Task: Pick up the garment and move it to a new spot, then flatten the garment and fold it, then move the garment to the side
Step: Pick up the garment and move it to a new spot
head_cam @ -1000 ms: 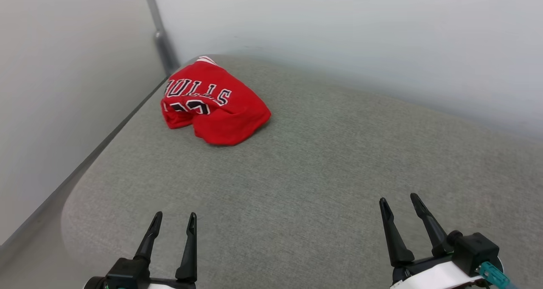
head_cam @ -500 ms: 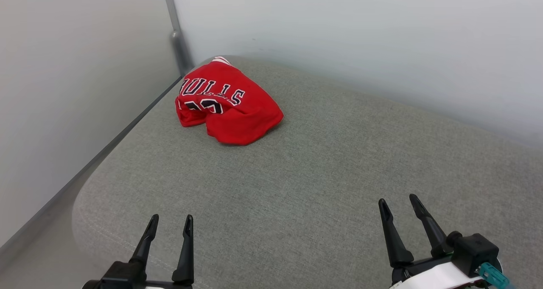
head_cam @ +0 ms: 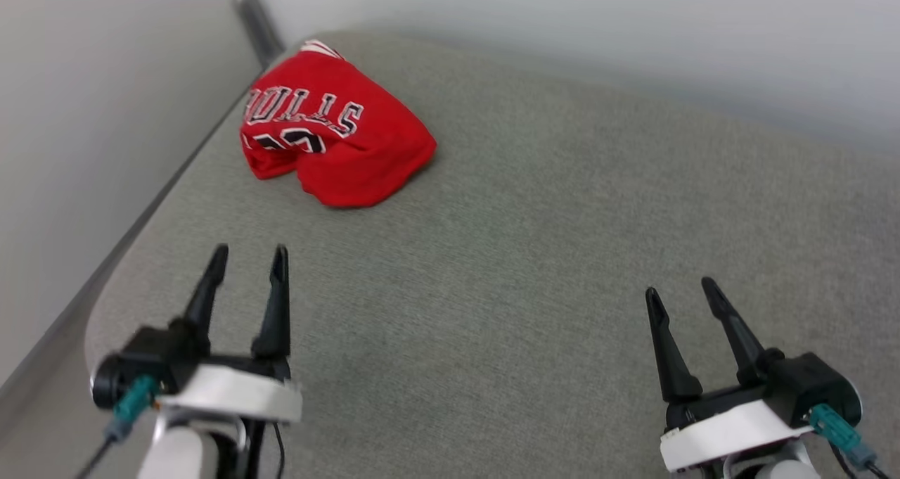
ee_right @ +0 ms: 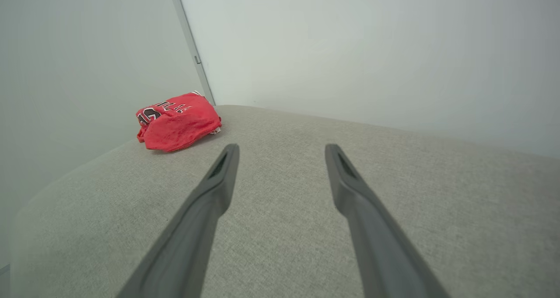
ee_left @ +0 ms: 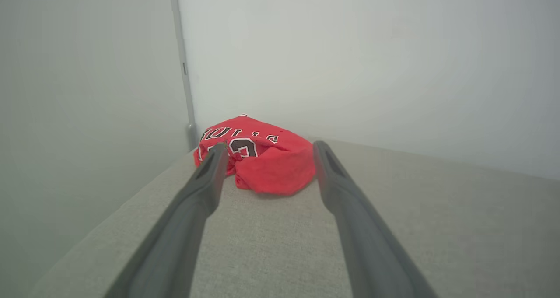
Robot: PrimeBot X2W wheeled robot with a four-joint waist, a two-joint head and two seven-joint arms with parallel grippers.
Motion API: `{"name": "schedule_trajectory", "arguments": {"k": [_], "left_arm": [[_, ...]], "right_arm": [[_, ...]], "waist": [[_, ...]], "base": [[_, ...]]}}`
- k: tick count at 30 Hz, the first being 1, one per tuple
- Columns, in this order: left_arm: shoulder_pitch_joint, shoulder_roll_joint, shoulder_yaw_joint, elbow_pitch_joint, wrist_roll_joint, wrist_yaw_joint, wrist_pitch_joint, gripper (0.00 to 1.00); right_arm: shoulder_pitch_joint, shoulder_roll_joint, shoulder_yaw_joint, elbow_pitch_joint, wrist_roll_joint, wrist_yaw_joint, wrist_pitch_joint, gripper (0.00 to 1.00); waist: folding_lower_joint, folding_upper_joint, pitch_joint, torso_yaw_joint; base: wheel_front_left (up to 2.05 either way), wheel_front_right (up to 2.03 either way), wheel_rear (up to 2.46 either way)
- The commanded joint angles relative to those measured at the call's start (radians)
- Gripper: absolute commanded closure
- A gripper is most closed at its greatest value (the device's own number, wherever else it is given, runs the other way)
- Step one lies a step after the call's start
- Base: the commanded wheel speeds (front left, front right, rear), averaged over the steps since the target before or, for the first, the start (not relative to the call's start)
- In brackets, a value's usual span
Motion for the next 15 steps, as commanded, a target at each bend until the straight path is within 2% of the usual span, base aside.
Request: {"name": "schedule_trajectory", "arguments": {"k": [1,5,8,15], "left_arm": [[-0.067,0.043,-0.026,0.024,-0.029,-0.002,-0.003,0.00],[-0.251,0.186,-0.099,0.095,-0.146,-0.002,0.002,0.00],[-0.406,0.312,-0.160,0.156,-0.258,-0.002,0.072,0.00],[-0.683,0.584,-0.282,0.235,-0.580,-0.002,0.459,0.00]], "right_arm": [[-0.026,0.000,0.000,-0.008,-0.017,0.000,-0.002,0.00],[-0.054,0.000,-0.011,-0.018,-0.043,0.000,-0.002,0.00],[-0.071,0.000,-0.013,-0.026,-0.065,0.000,-0.002,0.00],[-0.105,0.000,-0.023,-0.051,-0.089,0.000,-0.002,0.00]], "waist": [[0.0000,0.0000,0.077,-0.050],[0.0000,0.0000,0.161,-0.093],[0.0000,0.0000,0.223,-0.131],[0.0000,0.0000,0.341,-0.224]], "base": [[0.00,0.00,0.00],[0.00,0.00,0.00],[0.00,0.00,0.00],[0.00,0.00,0.00]]}}
